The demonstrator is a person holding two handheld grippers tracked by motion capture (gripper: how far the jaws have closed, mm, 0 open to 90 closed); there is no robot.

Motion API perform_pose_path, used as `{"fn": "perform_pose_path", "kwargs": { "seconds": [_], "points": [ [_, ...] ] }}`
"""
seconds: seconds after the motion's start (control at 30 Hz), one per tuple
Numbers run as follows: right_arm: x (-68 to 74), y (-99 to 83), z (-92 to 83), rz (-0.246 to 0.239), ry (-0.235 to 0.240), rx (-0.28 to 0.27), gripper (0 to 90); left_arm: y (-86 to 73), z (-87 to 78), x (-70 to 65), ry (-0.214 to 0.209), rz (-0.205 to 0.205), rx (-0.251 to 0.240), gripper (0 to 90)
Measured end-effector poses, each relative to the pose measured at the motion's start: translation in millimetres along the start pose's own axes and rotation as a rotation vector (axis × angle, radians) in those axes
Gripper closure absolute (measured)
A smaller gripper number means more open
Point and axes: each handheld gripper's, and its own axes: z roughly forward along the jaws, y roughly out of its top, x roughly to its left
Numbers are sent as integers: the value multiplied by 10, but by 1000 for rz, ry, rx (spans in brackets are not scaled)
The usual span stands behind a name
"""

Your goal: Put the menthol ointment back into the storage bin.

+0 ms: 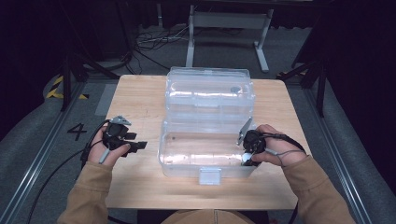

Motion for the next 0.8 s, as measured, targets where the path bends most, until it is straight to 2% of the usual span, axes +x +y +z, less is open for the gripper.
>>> {"fn": "perform_pose_path", "kwargs": {
  "seconds": [0.8],
  "points": [
    [17, 86, 74, -21, -3, 46, 503, -6, 10, -8, -3, -3, 1, 389]
  ]
}}
